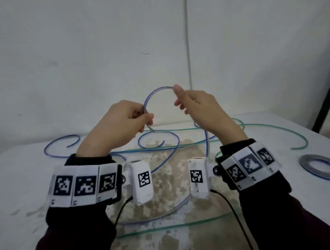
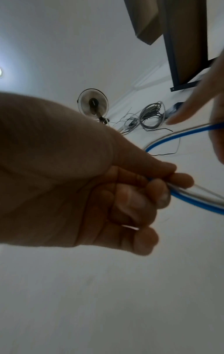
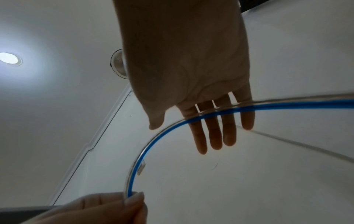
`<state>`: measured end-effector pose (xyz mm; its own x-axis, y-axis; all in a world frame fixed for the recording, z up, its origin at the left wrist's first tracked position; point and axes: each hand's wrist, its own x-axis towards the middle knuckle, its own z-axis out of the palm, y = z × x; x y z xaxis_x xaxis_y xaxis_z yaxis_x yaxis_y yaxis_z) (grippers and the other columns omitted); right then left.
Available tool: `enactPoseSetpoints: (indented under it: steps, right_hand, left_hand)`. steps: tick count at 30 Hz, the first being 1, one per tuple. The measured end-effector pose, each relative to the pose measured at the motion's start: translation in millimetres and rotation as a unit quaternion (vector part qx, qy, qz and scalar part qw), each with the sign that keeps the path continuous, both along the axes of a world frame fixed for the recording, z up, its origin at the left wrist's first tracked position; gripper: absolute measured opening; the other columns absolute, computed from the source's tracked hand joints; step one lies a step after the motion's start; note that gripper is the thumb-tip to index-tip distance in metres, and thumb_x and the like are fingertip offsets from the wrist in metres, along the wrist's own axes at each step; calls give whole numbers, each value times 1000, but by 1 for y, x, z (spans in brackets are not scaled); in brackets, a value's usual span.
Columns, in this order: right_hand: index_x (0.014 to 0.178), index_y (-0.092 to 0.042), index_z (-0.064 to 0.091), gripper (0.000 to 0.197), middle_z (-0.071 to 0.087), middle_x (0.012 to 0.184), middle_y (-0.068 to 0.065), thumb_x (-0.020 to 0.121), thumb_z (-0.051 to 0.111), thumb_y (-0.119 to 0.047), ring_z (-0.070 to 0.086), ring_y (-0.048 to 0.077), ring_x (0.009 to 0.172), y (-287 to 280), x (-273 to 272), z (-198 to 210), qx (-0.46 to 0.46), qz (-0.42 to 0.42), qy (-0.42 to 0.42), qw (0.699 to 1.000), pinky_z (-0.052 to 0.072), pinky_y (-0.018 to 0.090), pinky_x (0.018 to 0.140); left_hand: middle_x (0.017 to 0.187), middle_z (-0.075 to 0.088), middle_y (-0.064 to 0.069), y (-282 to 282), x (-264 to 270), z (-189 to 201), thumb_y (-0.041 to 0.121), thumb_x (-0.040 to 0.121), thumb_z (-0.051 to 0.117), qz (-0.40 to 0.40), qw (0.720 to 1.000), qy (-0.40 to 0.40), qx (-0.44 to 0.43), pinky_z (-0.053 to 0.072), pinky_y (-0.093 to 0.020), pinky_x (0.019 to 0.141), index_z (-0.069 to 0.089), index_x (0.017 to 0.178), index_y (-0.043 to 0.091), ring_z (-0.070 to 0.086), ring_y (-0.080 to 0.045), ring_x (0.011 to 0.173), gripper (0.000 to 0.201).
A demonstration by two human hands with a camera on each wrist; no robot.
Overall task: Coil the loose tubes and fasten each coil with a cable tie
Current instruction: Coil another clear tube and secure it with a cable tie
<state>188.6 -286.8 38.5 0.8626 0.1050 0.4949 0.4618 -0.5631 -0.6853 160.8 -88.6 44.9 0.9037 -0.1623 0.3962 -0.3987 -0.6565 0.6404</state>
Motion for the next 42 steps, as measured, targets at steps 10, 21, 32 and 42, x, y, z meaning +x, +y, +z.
enactPoseSetpoints:
  steps: [10, 21, 32, 42]
  right_hand:
    - [95, -10, 64, 29, 57, 67, 1, 102, 38, -18, 46, 12, 52, 8, -3, 4, 101, 150, 22, 983, 46, 22, 52]
    - [79, -7, 63, 28, 54, 67, 2, 99, 47, -18, 53, 5, 53, 20, 0, 11, 383, 229, 109, 888, 53, 18, 61]
    - [80, -7, 59, 18, 64, 63, -2, 92, 59, -21, 54, 7, 50, 28, -2, 6, 388, 199, 116, 892, 49, 16, 52]
    - [90, -16, 69, 23, 67, 82, -4, 95, 53, -31, 62, 13, 73, 25, -5, 5, 326, 244, 176, 896, 52, 22, 64]
  left_hand:
    - [60, 59, 1, -7, -6, 7, 11, 99, 46, -79, 948, -19, -308, 52, -26, 66, 59, 84, 6, 53, -10, 49, 20]
    - [64, 60, 0, -51, 1, -9, 7, 92, 58, -88, 907, -33, -410, 55, -28, 66, 62, 86, 7, 54, -12, 56, 7]
    - [60, 62, -2, -38, -1, -6, 4, 89, 60, -124, 935, 23, -332, 51, -31, 64, 49, 88, 9, 53, -15, 48, 12]
    - [60, 48, -3, -48, 0, -10, 5, 96, 50, -77, 941, -50, -324, 46, -28, 60, 38, 109, 10, 44, -10, 48, 18]
